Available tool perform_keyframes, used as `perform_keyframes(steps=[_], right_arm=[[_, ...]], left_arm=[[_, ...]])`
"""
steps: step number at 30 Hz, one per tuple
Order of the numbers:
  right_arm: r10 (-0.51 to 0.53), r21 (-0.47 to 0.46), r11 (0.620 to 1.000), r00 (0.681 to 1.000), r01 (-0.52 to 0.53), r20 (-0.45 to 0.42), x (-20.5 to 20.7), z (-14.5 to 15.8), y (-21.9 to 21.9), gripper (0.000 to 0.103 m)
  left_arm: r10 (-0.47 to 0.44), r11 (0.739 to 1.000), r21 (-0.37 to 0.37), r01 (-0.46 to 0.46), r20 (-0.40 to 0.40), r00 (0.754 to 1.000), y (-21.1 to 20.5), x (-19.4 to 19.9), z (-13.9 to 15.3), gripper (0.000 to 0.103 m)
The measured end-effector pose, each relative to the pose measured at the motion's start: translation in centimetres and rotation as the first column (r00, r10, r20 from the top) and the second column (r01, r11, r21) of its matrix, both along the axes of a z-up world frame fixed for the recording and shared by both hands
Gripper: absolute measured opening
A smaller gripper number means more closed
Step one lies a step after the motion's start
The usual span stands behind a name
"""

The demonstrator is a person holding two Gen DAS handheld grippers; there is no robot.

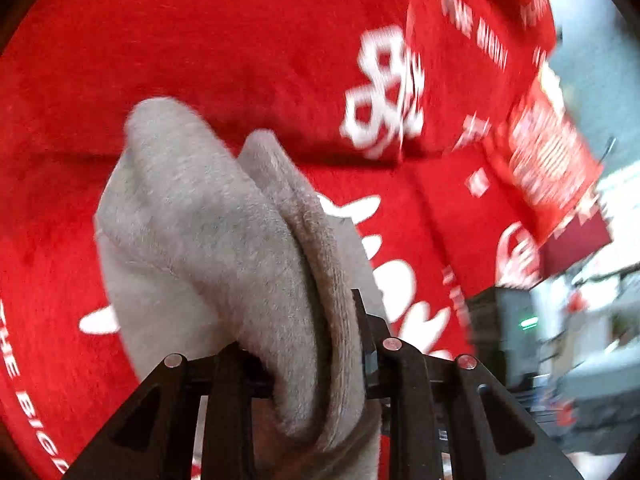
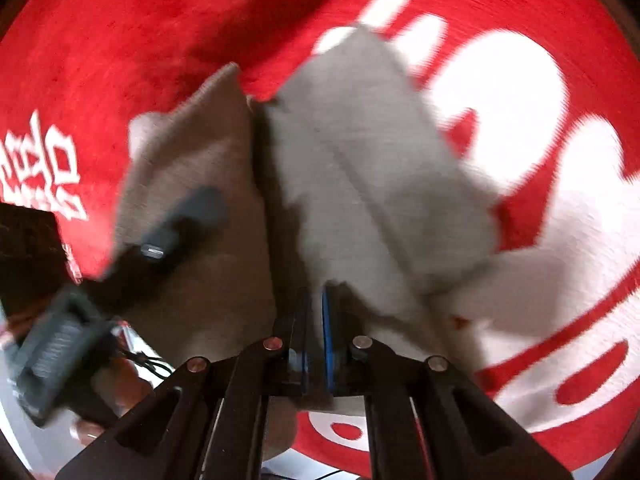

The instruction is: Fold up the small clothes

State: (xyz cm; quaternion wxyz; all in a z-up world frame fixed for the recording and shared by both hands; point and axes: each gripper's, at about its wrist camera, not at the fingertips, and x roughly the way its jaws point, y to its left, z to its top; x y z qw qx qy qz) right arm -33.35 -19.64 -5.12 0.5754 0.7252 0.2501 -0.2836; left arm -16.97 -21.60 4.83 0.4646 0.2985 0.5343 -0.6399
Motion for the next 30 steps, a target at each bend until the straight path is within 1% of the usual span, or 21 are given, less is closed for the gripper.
perform_keyframes(steps=[3,5,7,9,10,11,12,13,14,15,18,19,20,21,22,23,25,26,27,29,30], right_arm=[[-0.025,0.027,0.999,0.999,0.024,0.021,-1.4,-1.0,0.0,0.007],[-0.031,0.035,0.999,0.999,0.029,0.039,-2.1,-1.2,-0.2,0.007],[-0.033,0.046,0.998,0.998,0.031,0.047,-2.2,-1.6,-0.6,0.007],[-0.036,0.05,0.998,0.998,0.033,0.054,-2.2,-1.8,-0.4,0.007],[-0.039,0.05,0.998,0.998,0.036,0.058,-2.9,-1.5,-1.1,0.007],[-0.045,0.048,0.998,0.997,0.042,0.063,-3.2,-1.3,-1.6,0.007],[-0.05,0.048,0.998,0.996,0.047,0.068,-3.5,-1.3,-1.7,0.007],[-0.058,0.051,0.997,0.996,0.054,0.073,-4.0,-1.3,-1.9,0.007],[-0.065,0.055,0.997,0.995,0.06,0.079,-5.3,-1.0,-1.2,0.007],[-0.084,0.064,0.995,0.992,0.079,0.091,-5.9,-1.1,-1.3,0.007],[-0.174,0.095,0.982,0.972,0.161,0.158,-7.8,-1.7,-1.2,0.007],[-0.213,0.111,0.974,0.959,0.195,0.187,-8.7,-2.0,-1.1,0.012],[-0.256,0.132,0.964,0.942,0.231,0.218,-9.6,-2.3,-1.0,0.027],[-0.294,0.153,0.953,0.926,0.263,0.238,-10.4,-2.5,-1.1,0.037],[-0.32,0.166,0.944,0.913,0.285,0.253,-11.1,-2.5,-1.3,0.06],[-0.349,0.18,0.934,0.89,0.308,0.293,-11.8,-2.8,-1.4,0.07],[-0.38,0.206,0.923,0.851,0.324,0.363,-12.4,-2.9,-1.6,0.07],[-0.378,0.211,0.924,0.846,0.319,0.376,-12.6,-2.6,-1.7,0.07],[-0.367,0.208,0.928,0.85,0.308,0.378,-12.4,-2.5,-2.0,0.07],[-0.296,0.178,0.952,0.891,0.247,0.345,-11.9,-1.9,-2.9,0.07],[-0.242,0.153,0.967,0.92,0.203,0.309,-11.4,-1.5,-3.4,0.07]], left_arm=[[-0.037,0.997,0.067,0.032,0.067,0.997,-0.5,-2.4,-2.9,0.026],[-0.032,0.994,0.104,0.022,0.097,0.995,-0.4,-3.0,-4.1,0.029],[-0.022,0.995,0.101,0.01,0.114,0.993,0.0,-2.9,-4.1,0.03],[-0.029,0.995,0.097,0.013,0.157,0.987,0.1,-3.5,-3.7,0.03],[-0.037,0.995,0.096,0.02,0.175,0.984,0.4,-3.3,-3.6,0.035],[-0.043,0.996,0.091,0.026,0.191,0.981,0.4,-3.5,-3.3,0.056],[-0.041,0.998,0.065,0.028,0.207,0.977,0.5,-3.7,-2.8,0.069],[-0.03,0.999,0.031,0.024,0.221,0.975,0.5,-3.9,-2.0,0.089],[-0.018,1.0,-0.006,0.02,0.235,0.972,0.6,-4.0,-1.2,0.095],[-0.011,0.999,-0.033,0.02,0.241,0.97,0.7,-4.0,-0.5,0.095],[0.009,0.999,-0.044,0.002,0.233,0.972,1.1,-3.0,0.9,0.095],[0.018,0.999,-0.043,-0.008,0.234,0.972,1.2,-2.5,1.1,0.095],[0.034,0.999,-0.042,-0.025,0.237,0.971,1.4,-1.7,1.3,0.095],[0.06,0.998,-0.042,-0.051,0.244,0.968,1.8,-0.7,1.6,0.095],[0.085,0.996,-0.042,-0.077,0.249,0.965,2.1,0.2,1.7,0.095],[0.121,0.993,-0.037,-0.115,0.253,0.96,2.5,1.7,1.8,0.095],[0.163,0.986,-0.017,-0.165,0.256,0.953,3.2,3.9,1.5,0.095],[0.182,0.982,0.003,-0.189,0.26,0.948,3.6,5.1,1.1,0.095],[0.195,0.978,0.015,-0.207,0.273,0.942,4.0,5.7,0.6,0.095],[0.233,0.966,0.036,-0.257,0.32,0.918,5.0,7.4,-0.4,0.095],[0.242,0.962,0.044,-0.271,0.332,0.912,5.4,7.8,-0.7,0.095]])
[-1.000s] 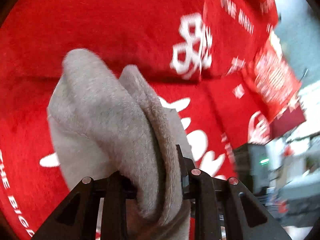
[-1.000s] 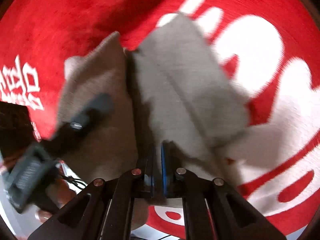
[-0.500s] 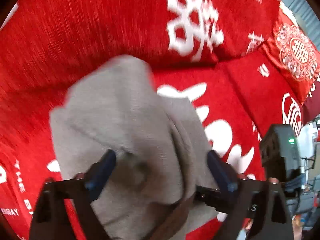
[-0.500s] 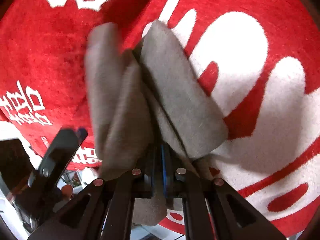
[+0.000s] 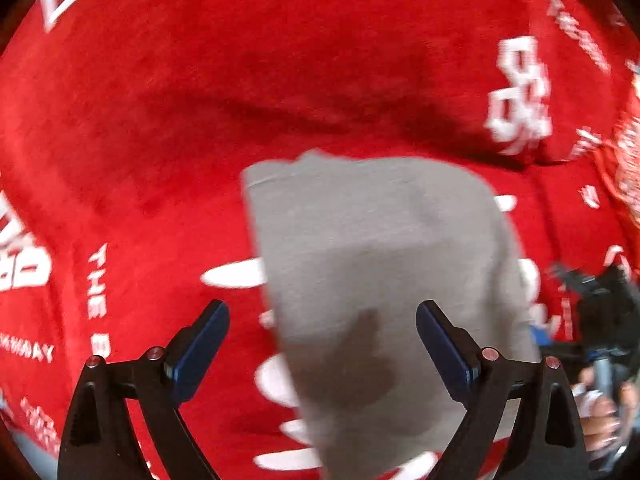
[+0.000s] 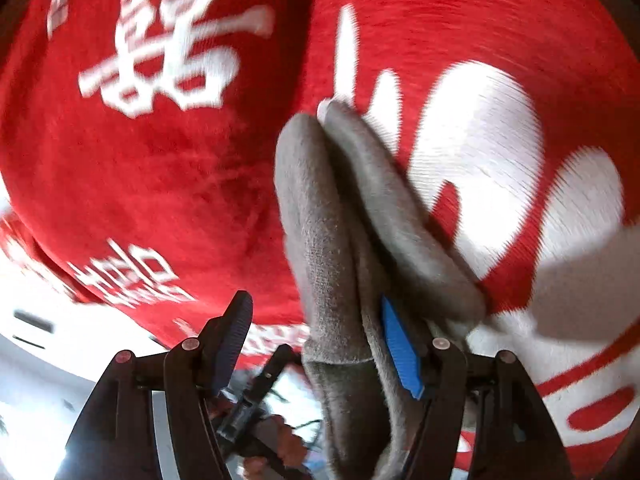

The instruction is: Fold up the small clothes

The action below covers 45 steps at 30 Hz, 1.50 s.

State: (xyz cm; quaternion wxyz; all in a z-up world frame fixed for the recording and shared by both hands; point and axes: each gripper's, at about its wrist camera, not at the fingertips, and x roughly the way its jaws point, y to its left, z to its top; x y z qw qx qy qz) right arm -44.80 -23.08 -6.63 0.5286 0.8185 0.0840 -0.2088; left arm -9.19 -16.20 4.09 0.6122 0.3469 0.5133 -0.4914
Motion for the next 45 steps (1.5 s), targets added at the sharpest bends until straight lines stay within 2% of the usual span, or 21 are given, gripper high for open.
perform_keyframes(steps=[2,3,4,5,6,10,12,15,18,20,22,25,27,28,29,37,41,42,43,44,45], right_arm=[[0.11,-0.026,0.993,0.989,-0.114,-0.101,1.3,0.7,-1.1,0.065],[0.167,-0.047,0.983,0.973,-0.176,-0.16,2.0,1.3,-1.6,0.056],[0.208,-0.065,0.972,0.955,-0.226,-0.212,2.7,1.9,-2.0,0.02],[0.259,-0.082,0.952,0.921,-0.294,-0.291,3.5,2.8,-2.3,0.014],[0.281,-0.105,0.936,0.895,-0.335,-0.346,4.0,3.5,-2.3,0.014],[0.301,-0.192,0.889,0.846,-0.416,-0.44,3.9,6.7,-2.0,0.014],[0.311,-0.172,0.886,0.827,-0.431,-0.468,3.1,6.3,-2.0,0.014],[0.341,-0.092,0.876,0.743,-0.473,-0.576,2.1,4.0,-1.6,0.014],[0.316,-0.084,0.894,0.754,-0.439,-0.575,0.5,3.4,-1.4,0.014],[0.303,-0.068,0.898,0.725,-0.434,-0.618,-0.3,4.2,-1.4,0.023],[0.306,-0.061,0.893,0.7,-0.446,-0.645,-0.8,5.1,-1.2,0.024],[0.325,-0.074,0.88,0.708,-0.469,-0.627,-1.0,6.8,-0.6,0.025],[0.346,-0.078,0.871,0.718,-0.485,-0.604,-1.2,7.7,0.1,0.04],[0.358,-0.078,0.863,0.713,-0.499,-0.603,-0.4,8.2,0.6,0.053],[0.371,-0.08,0.852,0.706,-0.517,-0.603,0.1,8.5,1.1,0.057],[0.424,-0.065,0.816,0.671,-0.574,-0.608,2.7,9.2,3.4,0.057],[0.433,-0.043,0.789,0.603,-0.613,-0.67,4.4,8.8,4.1,0.055],[0.436,-0.033,0.78,0.581,-0.624,-0.687,4.7,8.5,4.4,0.051],[0.441,-0.025,0.774,0.567,-0.633,-0.695,5.2,8.0,4.7,0.032],[0.455,-0.011,0.766,0.554,-0.643,-0.697,5.5,7.5,5.0,0.021],[0.464,0.005,0.762,0.541,-0.647,-0.702,5.6,7.1,5.2,0.021]], left_arm=[[0.028,0.999,0.016,-0.029,0.014,0.999,0.8,0.7,-0.8,0.095],[0.04,0.999,0.026,-0.041,0.017,0.999,1.3,0.9,-1.3,0.095],[0.05,0.998,0.037,-0.05,0.022,0.999,1.6,1.1,-1.6,0.095],[0.059,0.997,0.051,-0.061,0.032,0.998,1.8,1.2,-2.0,0.095],[0.068,0.996,0.063,-0.07,0.032,0.997,2.0,1.3,-2.4,0.095],[0.078,0.995,0.064,-0.078,0.015,0.997,2.2,1.0,-2.6,0.095],[0.06,0.997,0.051,-0.061,0.023,0.998,2.5,0.6,-2.4,0.095],[0.036,0.997,0.066,-0.039,0.047,0.998,3.0,0.1,-3.1,0.095],[0.037,0.996,0.085,-0.041,0.049,0.998,3.6,0.0,-4.1,0.095],[0.049,0.995,0.084,-0.052,0.041,0.998,4.1,0.0,-4.1,0.095],[0.052,0.995,0.085,-0.056,0.046,0.998,4.5,0.1,-3.9,0.095],[0.046,0.994,0.096,-0.05,0.047,0.998,5.2,0.0,-3.6,0.095],[0.044,0.994,0.095,-0.046,0.022,0.999,5.7,0.0,-3.2,0.095],[0.044,0.995,0.094,-0.044,0.006,0.999,6.0,-0.1,-3.2,0.095],[0.042,0.994,0.101,-0.041,-0.011,0.999,6.4,-0.3,-3.2,0.095],[0.022,0.978,0.21,-0.018,-0.015,1.0,8.7,-2.2,-6.4,0.095],[0.022,0.976,0.216,-0.016,-0.025,0.999,9.6,-2.1,-7.3,0.102],[0.018,0.978,0.21,-0.012,-0.03,0.999,9.8,-2.1,-7.4,0.102],[0.017,0.978,0.208,-0.008,-0.039,0.999,10.0,-2.0,-7.5,0.102],[0.018,0.978,0.208,-0.008,-0.047,0.999,10.1,-2.0,-7.6,0.102],[0.02,0.978,0.208,-0.009,-0.052,0.998,10.2,-1.9,-7.6,0.102]])
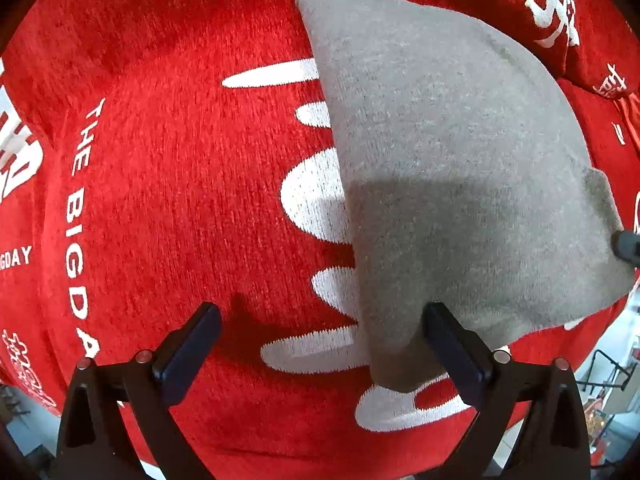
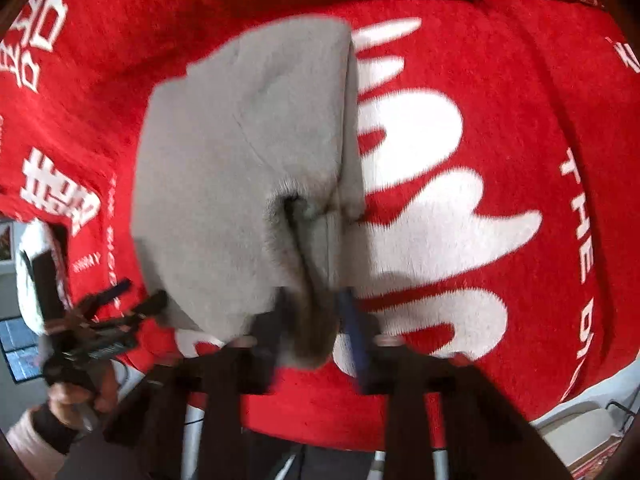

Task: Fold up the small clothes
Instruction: 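Release the sweater and lay the folded bundle flat with both tools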

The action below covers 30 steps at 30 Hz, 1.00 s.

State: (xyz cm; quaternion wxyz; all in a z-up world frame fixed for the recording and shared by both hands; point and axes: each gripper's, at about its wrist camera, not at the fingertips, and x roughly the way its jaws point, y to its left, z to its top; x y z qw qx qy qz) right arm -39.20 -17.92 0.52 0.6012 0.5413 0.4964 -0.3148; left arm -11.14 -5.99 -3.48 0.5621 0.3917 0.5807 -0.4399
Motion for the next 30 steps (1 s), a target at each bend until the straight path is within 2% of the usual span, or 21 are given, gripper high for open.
perform_keyframes(steps=[5,11,16,20,24,27,29,30], right_arm=[[0.019,-0.018,1.0,0.997,-0.021,-0.078,0.2,-1.6,0.6,0.019],[-0.003,-0.009,1.0,0.996,0.002,-0.088,-0.5,-1.5,0.7,0.019],[-0.045,0.004,0.999,0.996,0.045,-0.079,-1.5,-0.8,0.4,0.021],[-0.09,0.026,0.995,0.995,0.091,-0.03,-2.6,0.0,-0.3,0.022],[-0.106,0.004,0.994,0.994,0.106,-0.015,-2.9,1.0,-0.9,0.022],[-0.114,-0.007,0.993,0.993,0.114,-0.001,-2.7,1.4,-1.3,0.031],[-0.115,-0.018,0.993,0.993,0.115,0.002,-2.4,1.8,-1.7,0.048],[-0.113,-0.022,0.993,0.994,0.113,0.004,-2.4,1.9,-1.8,0.051]], left_arm=[[-0.025,1.0,-0.002,0.025,0.007,1.0,0.4,0.0,0.5,0.102],[-0.048,0.999,0.005,0.048,-0.001,0.999,0.2,0.3,0.8,0.102],[-0.054,0.999,0.008,0.054,-0.006,0.999,-0.1,-0.1,1.2,0.102],[-0.057,0.998,0.01,0.057,-0.001,0.998,-0.5,-0.3,1.7,0.102],[-0.064,0.998,0.007,0.064,0.011,0.998,-0.9,-0.5,2.3,0.102],[-0.058,0.998,0.013,0.058,0.005,0.998,-1.1,-0.5,2.8,0.102],[-0.04,0.999,0.008,0.04,0.003,0.999,-1.2,-0.2,3.1,0.102],[-0.03,1.0,0.001,0.03,0.001,1.0,-1.3,0.0,3.3,0.102]])
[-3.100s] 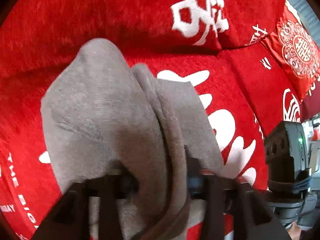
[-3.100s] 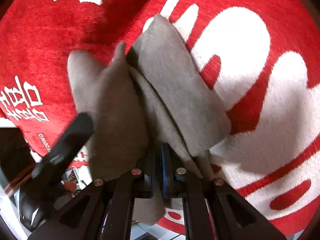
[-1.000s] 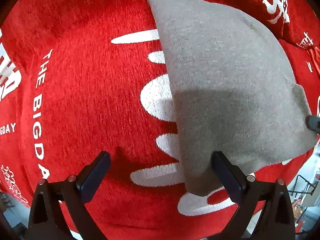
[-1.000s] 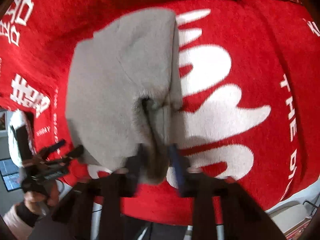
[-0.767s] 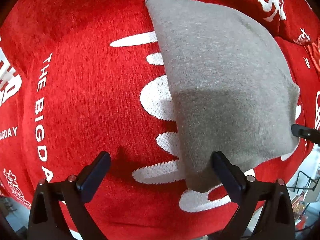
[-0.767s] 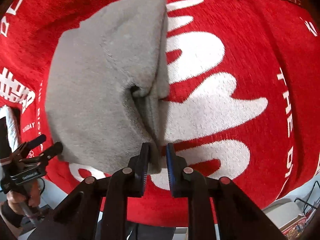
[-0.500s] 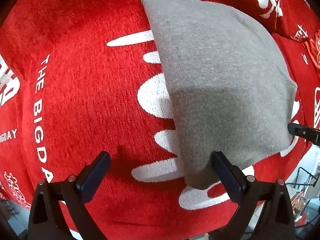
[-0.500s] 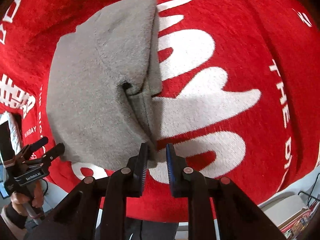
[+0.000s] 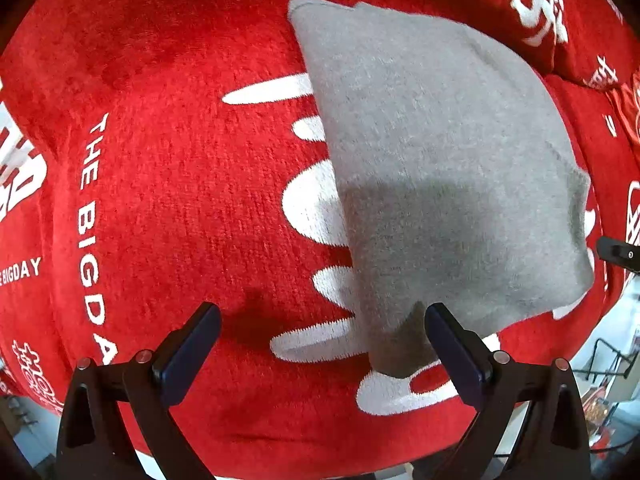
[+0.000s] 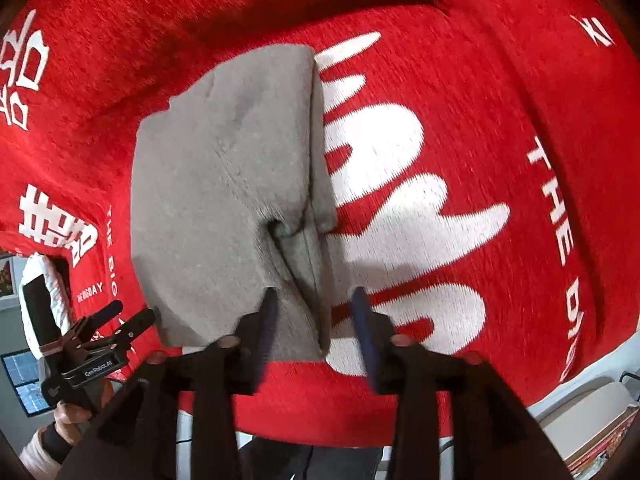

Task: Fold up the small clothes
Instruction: 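Release the sweater and lay the folded bundle flat with both tools, then grasp the folded grey sweater edge with the right tool while the left tool pinches it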

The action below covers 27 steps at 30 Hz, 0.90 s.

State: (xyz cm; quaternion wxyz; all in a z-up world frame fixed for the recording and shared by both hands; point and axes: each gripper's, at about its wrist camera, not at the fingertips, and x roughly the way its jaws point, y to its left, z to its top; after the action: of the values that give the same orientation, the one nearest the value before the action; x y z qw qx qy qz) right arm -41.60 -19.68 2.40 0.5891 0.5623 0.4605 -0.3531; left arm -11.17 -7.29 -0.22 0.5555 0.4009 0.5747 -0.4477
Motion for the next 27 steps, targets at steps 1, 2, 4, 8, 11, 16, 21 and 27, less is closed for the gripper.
perform_keyframes(steps=[1,2,4,8,11,16,21,27], right_arm=[[0.003,-0.005,1.0,1.0,-0.003,0.005,0.0,0.2,0.0,0.054],[0.005,-0.008,1.0,1.0,-0.005,0.012,0.0,0.3,-0.1,0.055],[0.01,-0.013,1.0,1.0,-0.01,0.024,0.2,0.5,-0.4,0.063],[0.005,-0.02,1.0,0.999,-0.004,0.05,0.6,0.4,-1.2,0.069],[0.001,-0.023,1.0,0.998,0.0,0.061,0.6,0.2,-2.2,0.069],[-0.002,-0.019,1.0,0.997,0.004,0.074,0.7,-0.5,-3.9,0.069],[-0.01,0.004,1.0,0.997,0.01,0.074,0.6,-1.4,-4.9,0.069],[-0.023,0.027,0.999,0.997,0.021,0.068,0.3,-2.3,-5.3,0.069]], left_arm=[[0.008,1.0,-0.007,-0.008,0.002,1.0,-0.1,0.3,0.2,0.102],[0.017,1.0,-0.017,-0.017,0.006,1.0,-0.2,0.4,0.5,0.102],[0.024,0.999,-0.035,-0.024,0.005,1.0,-0.4,0.8,0.9,0.102],[0.031,0.998,-0.054,-0.031,0.004,0.999,-1.1,1.1,1.9,0.102],[0.042,0.998,-0.045,-0.042,0.008,0.999,-1.9,1.5,2.2,0.102],[0.091,0.995,-0.032,-0.092,-0.025,0.996,-3.3,2.1,2.0,0.102],[0.094,0.995,-0.033,-0.095,-0.021,0.995,-4.7,2.2,1.9,0.102],[0.105,0.994,-0.033,-0.108,-0.063,0.992,-5.3,2.8,1.5,0.102]])
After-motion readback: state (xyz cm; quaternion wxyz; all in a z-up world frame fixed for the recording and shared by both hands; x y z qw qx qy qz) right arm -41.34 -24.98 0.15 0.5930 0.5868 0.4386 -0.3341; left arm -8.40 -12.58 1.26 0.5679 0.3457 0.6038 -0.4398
